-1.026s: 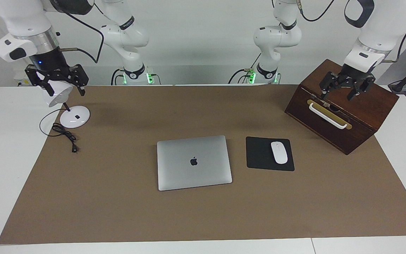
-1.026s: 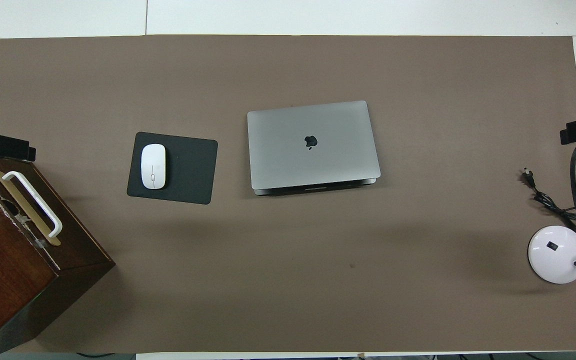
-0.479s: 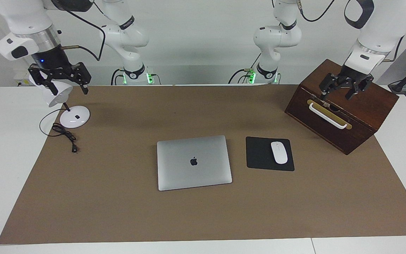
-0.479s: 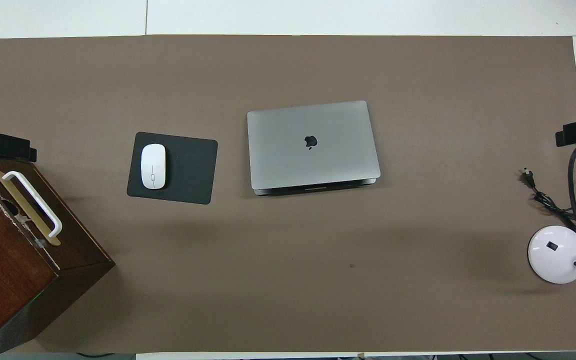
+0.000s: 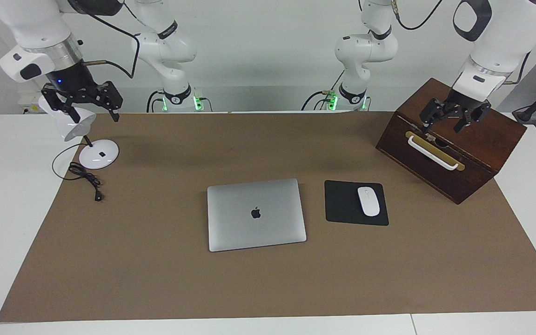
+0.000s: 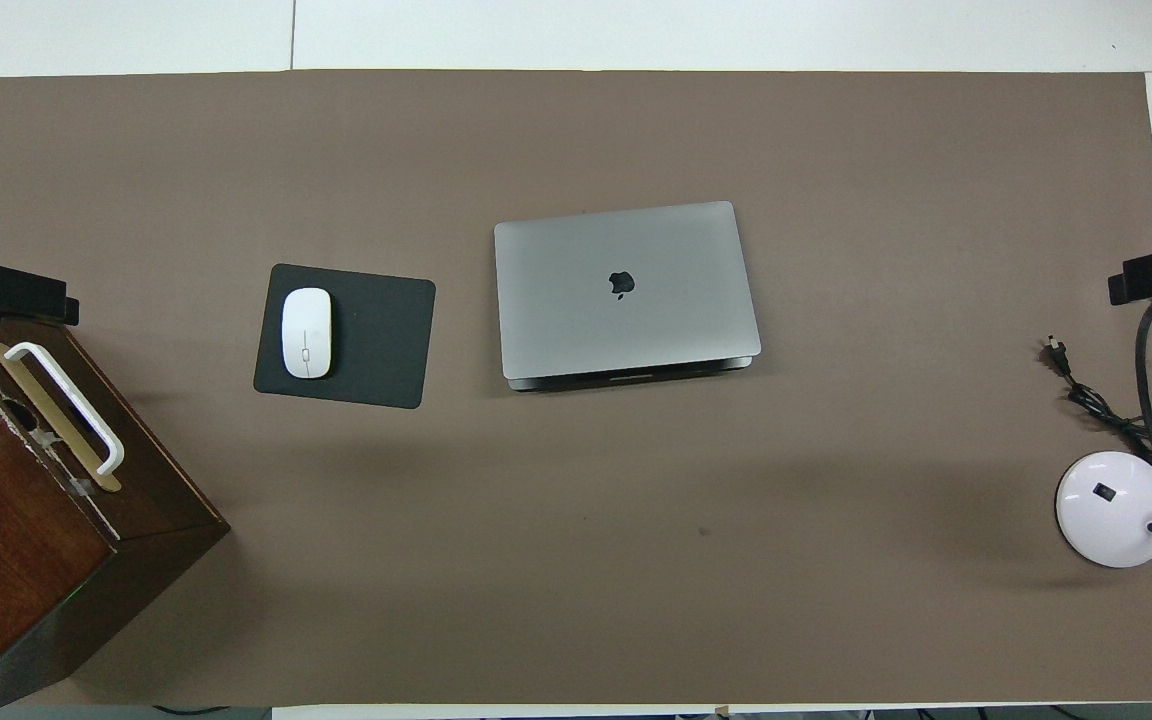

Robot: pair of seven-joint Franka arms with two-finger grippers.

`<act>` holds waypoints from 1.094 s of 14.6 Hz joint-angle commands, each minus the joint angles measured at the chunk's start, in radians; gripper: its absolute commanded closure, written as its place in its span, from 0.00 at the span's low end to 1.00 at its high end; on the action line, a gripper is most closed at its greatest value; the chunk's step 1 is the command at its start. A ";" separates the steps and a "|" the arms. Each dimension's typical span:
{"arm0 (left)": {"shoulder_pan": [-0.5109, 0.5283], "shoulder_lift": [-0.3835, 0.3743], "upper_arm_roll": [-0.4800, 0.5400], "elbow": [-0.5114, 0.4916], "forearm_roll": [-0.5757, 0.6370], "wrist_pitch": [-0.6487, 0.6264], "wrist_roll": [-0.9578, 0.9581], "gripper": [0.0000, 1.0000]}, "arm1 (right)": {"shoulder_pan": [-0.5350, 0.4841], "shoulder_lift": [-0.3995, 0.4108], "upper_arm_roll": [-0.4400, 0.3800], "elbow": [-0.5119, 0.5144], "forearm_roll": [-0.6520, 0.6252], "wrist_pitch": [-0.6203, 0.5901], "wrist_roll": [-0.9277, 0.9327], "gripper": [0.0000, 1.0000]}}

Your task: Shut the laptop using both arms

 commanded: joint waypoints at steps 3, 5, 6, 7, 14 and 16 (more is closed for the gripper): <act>0.014 -0.005 -0.015 -0.001 0.014 -0.016 -0.012 0.00 | -0.016 -0.027 0.014 -0.033 0.001 0.000 0.001 0.00; 0.014 -0.006 -0.015 0.000 0.014 -0.022 -0.012 0.00 | -0.016 -0.027 0.014 -0.034 0.001 0.001 0.003 0.00; 0.016 -0.006 -0.015 0.000 0.014 -0.022 -0.012 0.00 | -0.014 -0.027 0.014 -0.033 0.001 0.001 0.003 0.00; 0.016 -0.006 -0.015 -0.001 0.014 -0.024 -0.011 0.00 | -0.014 -0.027 0.014 -0.033 0.002 0.000 0.003 0.00; 0.016 -0.008 -0.015 0.000 0.014 -0.025 -0.012 0.00 | -0.014 -0.029 0.014 -0.033 0.001 0.001 0.003 0.00; 0.016 -0.008 -0.013 0.000 0.014 -0.027 -0.011 0.00 | -0.014 -0.029 0.014 -0.033 0.001 0.001 0.003 0.00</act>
